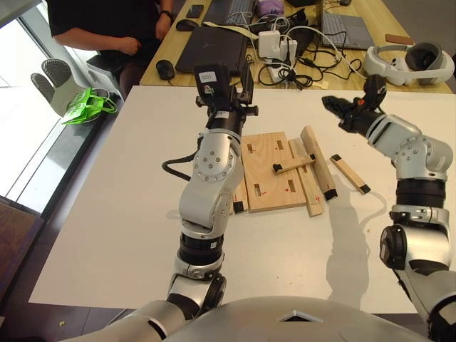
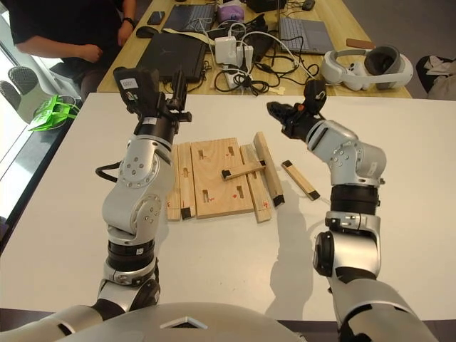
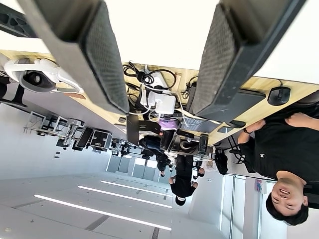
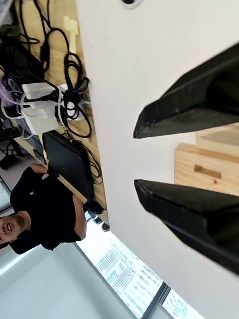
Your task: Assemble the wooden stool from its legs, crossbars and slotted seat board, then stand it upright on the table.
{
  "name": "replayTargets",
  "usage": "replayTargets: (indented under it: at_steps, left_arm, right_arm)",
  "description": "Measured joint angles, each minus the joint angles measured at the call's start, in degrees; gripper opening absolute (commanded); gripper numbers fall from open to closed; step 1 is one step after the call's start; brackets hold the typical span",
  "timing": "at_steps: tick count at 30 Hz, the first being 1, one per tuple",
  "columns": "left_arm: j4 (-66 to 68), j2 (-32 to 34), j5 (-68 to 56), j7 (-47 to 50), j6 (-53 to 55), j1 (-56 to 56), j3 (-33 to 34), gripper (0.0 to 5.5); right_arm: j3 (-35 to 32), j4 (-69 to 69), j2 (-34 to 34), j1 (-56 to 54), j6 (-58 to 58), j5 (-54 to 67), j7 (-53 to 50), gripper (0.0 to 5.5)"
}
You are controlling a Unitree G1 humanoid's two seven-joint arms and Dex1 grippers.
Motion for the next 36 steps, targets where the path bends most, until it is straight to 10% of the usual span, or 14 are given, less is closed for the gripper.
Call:
replayTargets:
  at_steps: [6, 36]
  left_arm:
    - [1.2, 0.0, -0.1, 0.6, -0.9, 0.0, -0.2, 2.35]
    - [1.7, 0.0, -0.3, 2.9, -2.4, -0.1, -3.1, 2.35]
  right_arm:
    - [11.3, 22.4, -1.0, -4.6, -6.9, -14.1, 6.9, 2.09]
    - [7.2, 40.3, 4.0, -11.5, -11.4, -21.5, 9.5, 2.09]
